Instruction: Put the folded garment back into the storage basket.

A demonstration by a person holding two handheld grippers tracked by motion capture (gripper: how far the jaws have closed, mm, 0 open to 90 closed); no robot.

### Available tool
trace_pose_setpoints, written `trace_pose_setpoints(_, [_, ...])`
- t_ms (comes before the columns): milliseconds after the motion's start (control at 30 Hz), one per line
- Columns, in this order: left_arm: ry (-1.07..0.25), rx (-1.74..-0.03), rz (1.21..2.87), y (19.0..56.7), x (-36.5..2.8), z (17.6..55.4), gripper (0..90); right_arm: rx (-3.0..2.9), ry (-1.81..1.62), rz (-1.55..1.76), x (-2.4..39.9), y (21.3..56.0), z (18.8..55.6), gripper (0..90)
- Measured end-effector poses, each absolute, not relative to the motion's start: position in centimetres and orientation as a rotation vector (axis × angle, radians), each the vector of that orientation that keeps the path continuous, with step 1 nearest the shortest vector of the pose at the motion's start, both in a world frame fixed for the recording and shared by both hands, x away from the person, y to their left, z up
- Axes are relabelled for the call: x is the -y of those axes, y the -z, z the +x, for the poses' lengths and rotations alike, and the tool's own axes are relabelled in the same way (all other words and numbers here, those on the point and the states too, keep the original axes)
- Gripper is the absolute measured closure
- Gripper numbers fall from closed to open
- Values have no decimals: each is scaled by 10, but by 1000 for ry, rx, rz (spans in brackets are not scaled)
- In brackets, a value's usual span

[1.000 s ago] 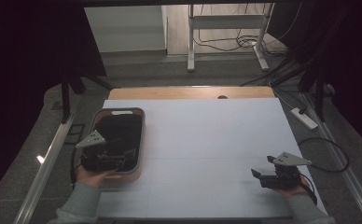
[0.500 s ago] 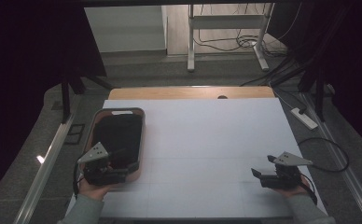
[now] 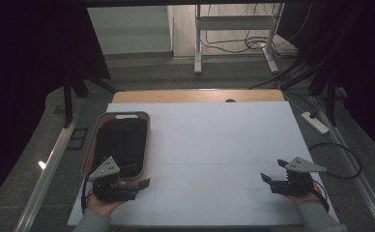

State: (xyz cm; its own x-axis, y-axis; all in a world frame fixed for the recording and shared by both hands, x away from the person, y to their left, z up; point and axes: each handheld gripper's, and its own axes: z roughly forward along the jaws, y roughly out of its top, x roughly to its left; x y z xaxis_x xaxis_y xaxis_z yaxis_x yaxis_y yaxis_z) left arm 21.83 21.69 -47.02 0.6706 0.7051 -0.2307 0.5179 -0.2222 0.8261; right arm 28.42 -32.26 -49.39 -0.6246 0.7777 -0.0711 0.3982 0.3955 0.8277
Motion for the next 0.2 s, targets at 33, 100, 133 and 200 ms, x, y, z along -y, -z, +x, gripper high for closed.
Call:
trace_pose_setpoints(33, [-235, -960, 1892, 471, -217, 218, 210, -2203, -1131, 1005, 323, 494, 284, 175])
trace_pose_setpoints(100, [-232, -958, 1893, 471, -217, 218, 210, -2197, -1137, 1002, 323, 493, 283, 175])
trace_pose_setpoints(133, [-233, -958, 1892, 471, -217, 218, 209, -2194, -1143, 998, 323, 493, 283, 175])
trace_pose_setpoints(200, [-232, -959, 1888, 471, -217, 218, 209, -2193, -1150, 993, 323, 492, 283, 175])
